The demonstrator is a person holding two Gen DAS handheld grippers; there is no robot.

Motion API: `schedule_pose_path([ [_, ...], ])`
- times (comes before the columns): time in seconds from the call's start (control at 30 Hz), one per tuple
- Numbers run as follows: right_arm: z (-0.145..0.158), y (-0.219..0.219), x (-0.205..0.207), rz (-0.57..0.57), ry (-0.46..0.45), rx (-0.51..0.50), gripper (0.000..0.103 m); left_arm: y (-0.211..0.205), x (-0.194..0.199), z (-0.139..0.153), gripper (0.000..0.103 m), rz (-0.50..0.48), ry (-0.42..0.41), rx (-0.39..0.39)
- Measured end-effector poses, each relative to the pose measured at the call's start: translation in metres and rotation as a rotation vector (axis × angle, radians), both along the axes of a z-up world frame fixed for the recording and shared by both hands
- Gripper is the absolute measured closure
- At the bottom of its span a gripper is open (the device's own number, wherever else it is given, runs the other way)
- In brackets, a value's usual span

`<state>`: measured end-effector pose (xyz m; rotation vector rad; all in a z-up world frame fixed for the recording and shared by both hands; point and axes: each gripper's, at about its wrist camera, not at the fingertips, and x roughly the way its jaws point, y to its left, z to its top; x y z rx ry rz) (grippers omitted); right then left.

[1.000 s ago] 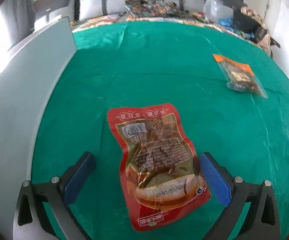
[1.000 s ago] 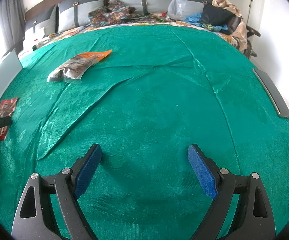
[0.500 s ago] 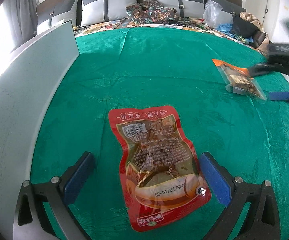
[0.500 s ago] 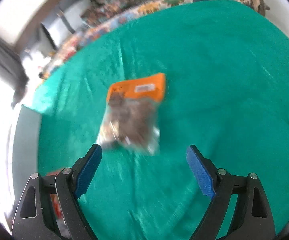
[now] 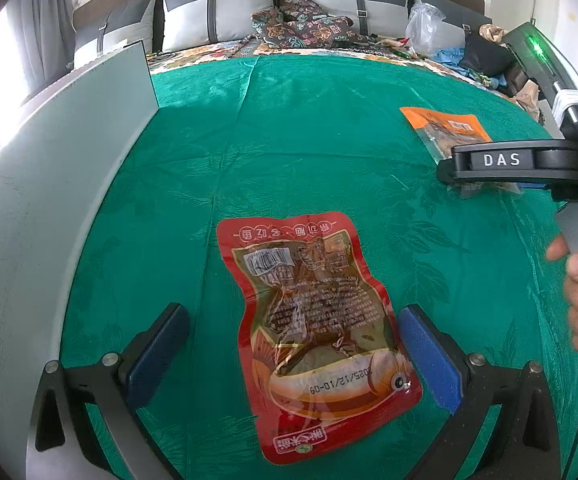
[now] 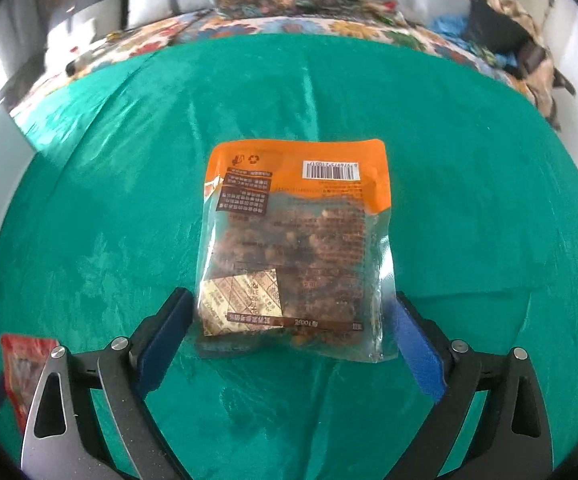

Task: Organize snacks
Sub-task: 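Grasp the orange-topped clear meat pack with the right tool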

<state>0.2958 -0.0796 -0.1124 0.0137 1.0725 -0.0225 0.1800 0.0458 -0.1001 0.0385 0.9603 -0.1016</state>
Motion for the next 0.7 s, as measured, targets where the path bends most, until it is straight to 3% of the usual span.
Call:
schedule_pose_path([
  [0.17, 0.001, -0.003, -0.002, 0.051, 0.03, -0.003, 0.013, 0.0, 0.0, 0.0, 0.0, 0.0, 0.0, 0.0],
  [0.27, 0.008, -0.01, -0.011, 0.084, 0.01, -0.004, 0.027, 0.0, 0.0, 0.0, 0.0, 0.0, 0.0, -0.001],
  [0.47, 0.009, -0.032, -0.042, 0.102, -0.003, 0.036, 0.028, 0.0, 0.0, 0.0, 0.0, 0.0, -0.001, -0.001],
  [0.7, 0.025, -0.068, -0.123, 0.047, -0.105, 0.114, 0.028, 0.001, 0.0, 0.0, 0.0, 0.0, 0.0, 0.0],
])
